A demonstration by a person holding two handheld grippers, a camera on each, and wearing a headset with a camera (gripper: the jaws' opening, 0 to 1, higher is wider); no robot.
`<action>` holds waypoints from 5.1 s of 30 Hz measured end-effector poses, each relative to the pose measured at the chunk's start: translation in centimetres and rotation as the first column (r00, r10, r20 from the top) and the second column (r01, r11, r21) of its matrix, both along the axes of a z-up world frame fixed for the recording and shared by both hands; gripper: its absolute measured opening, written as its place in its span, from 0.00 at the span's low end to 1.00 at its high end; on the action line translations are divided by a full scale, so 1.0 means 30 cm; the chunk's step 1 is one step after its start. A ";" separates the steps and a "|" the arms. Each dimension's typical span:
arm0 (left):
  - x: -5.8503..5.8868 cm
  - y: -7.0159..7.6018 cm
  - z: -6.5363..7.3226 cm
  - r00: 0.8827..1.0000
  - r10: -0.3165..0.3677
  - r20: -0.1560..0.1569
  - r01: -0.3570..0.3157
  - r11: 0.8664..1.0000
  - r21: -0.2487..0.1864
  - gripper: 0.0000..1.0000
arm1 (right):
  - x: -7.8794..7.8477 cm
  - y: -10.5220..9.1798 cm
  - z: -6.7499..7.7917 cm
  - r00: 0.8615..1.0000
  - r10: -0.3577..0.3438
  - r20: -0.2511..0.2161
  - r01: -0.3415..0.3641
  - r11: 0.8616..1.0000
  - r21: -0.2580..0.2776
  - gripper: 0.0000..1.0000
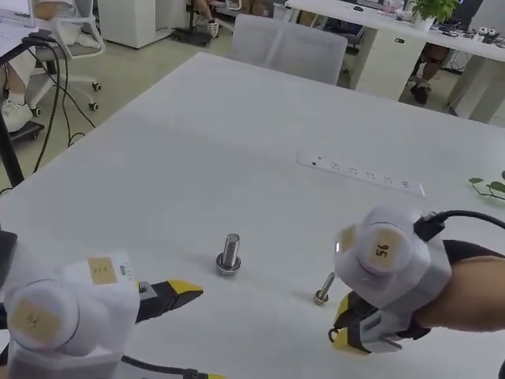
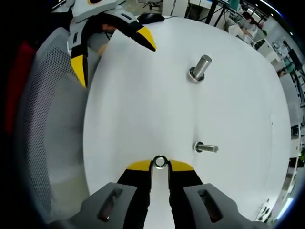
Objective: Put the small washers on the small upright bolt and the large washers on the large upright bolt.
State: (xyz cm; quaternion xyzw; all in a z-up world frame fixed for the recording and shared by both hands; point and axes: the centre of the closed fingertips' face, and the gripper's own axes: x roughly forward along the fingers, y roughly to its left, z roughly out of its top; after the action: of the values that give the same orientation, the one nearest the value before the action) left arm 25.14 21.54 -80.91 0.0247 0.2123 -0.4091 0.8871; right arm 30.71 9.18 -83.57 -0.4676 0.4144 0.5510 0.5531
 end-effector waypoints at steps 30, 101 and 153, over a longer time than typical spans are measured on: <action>0.005 -0.004 -0.010 1.000 0.005 -0.011 -0.005 1.000 0.004 0.73 | 0.161 -0.004 0.112 0.996 -0.024 0.086 0.022 1.000 0.021 0.14; -0.012 0.032 -0.039 0.999 0.038 -0.037 -0.037 0.999 0.020 0.73 | 0.213 0.069 -0.057 0.999 0.004 0.034 -0.004 1.000 -0.001 0.14; -0.011 0.033 -0.044 0.999 0.029 -0.042 -0.028 0.999 0.027 0.73 | 0.188 0.078 -0.096 0.997 -0.072 0.005 0.071 0.993 0.091 0.41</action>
State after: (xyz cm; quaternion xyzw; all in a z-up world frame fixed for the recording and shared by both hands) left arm 24.81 22.52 -82.24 0.0248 0.2370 -0.3939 0.8877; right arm 36.34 11.53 -86.46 -0.4290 0.4030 0.5473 0.5950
